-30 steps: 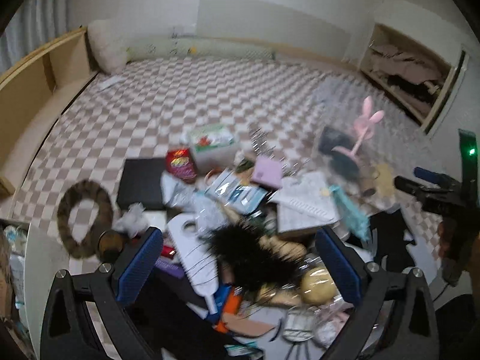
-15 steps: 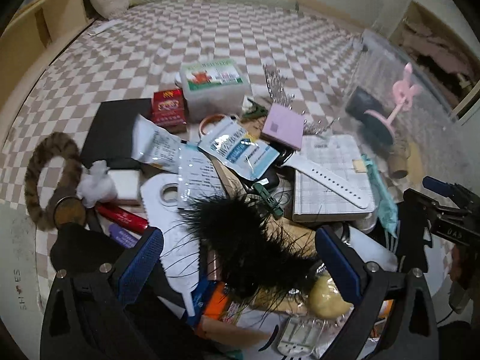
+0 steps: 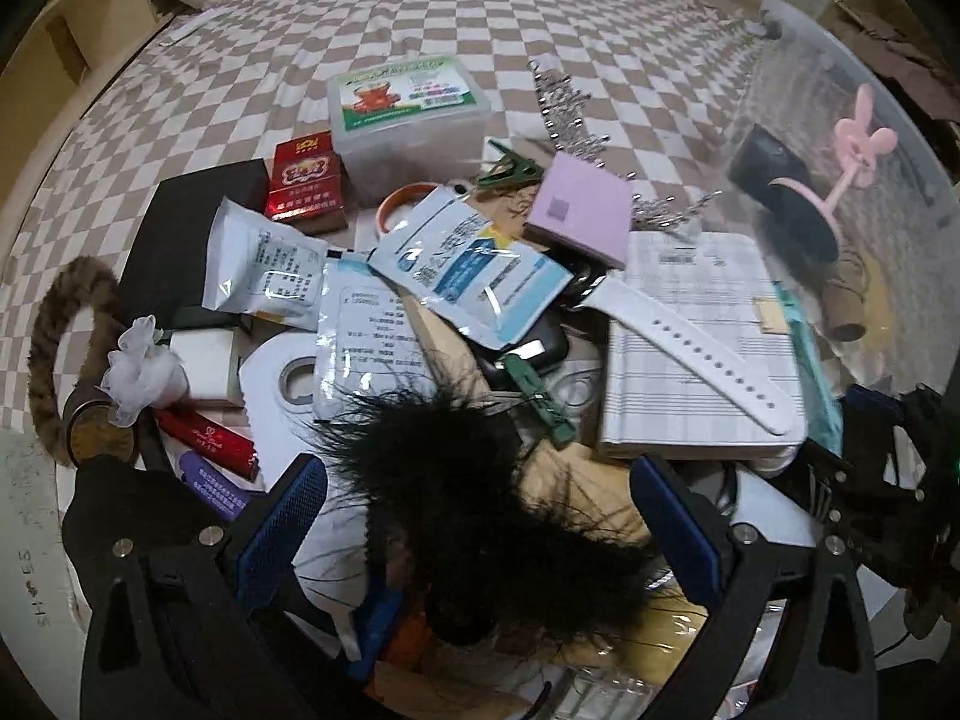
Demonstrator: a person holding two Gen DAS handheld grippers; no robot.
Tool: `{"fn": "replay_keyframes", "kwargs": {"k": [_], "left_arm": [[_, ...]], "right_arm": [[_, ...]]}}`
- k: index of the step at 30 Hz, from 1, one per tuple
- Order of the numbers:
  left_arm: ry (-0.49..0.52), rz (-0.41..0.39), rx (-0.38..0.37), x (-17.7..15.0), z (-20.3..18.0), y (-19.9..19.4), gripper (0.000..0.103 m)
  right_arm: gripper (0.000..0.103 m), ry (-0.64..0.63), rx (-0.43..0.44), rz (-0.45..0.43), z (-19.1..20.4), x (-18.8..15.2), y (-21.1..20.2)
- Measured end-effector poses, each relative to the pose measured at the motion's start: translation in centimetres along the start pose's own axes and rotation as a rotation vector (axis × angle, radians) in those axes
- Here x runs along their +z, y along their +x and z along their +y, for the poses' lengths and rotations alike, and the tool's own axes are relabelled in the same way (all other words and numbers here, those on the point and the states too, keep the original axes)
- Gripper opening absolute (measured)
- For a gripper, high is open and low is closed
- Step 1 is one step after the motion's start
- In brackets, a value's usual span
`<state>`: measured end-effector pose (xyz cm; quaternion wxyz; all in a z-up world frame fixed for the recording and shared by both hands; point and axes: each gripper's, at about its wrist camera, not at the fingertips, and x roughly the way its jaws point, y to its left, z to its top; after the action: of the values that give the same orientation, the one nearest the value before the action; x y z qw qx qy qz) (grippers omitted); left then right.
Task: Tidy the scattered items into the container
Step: 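Reach the right tool down toward the teal wrapped packet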
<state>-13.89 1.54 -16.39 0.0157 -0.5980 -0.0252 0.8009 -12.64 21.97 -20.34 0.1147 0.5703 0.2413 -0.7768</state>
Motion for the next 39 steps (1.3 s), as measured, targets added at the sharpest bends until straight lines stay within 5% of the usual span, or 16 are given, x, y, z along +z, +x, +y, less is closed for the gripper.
{"fn": "replay_keyframes", "kwargs": {"k": [11, 16, 25, 28, 39], "left_arm": [[-0.015, 0.02, 0.022, 0.1, 0.5, 0.9, 0.101], [-0.017, 0.026, 0.016, -0.1, 0.7, 0.9, 0.101], [-0.022, 0.023, 0.006, -0.6, 0.9, 0.4, 0.101], [-0.03, 0.022, -0.004, -0.8, 1.1, 0.2, 0.101], [-0.056, 0.022, -0.027, -1.0, 2.0, -0.1, 0.101]], "right_arm": [[0.058, -0.121, -0.044, 0.0, 0.4, -1.7, 0.3], [0.058, -0.262, -0.019, -0.082, 0.6, -4.1, -1.1], [0.064, -0.601, -0.216, -0.182, 3.8, -9.0, -0.6], [0.076, -0.607, -0.267, -0.243, 3.7, -9.4, -0.9], [0.076, -0.711, -0.502, -0.393, 6.2, -7.5, 1.4]]}}
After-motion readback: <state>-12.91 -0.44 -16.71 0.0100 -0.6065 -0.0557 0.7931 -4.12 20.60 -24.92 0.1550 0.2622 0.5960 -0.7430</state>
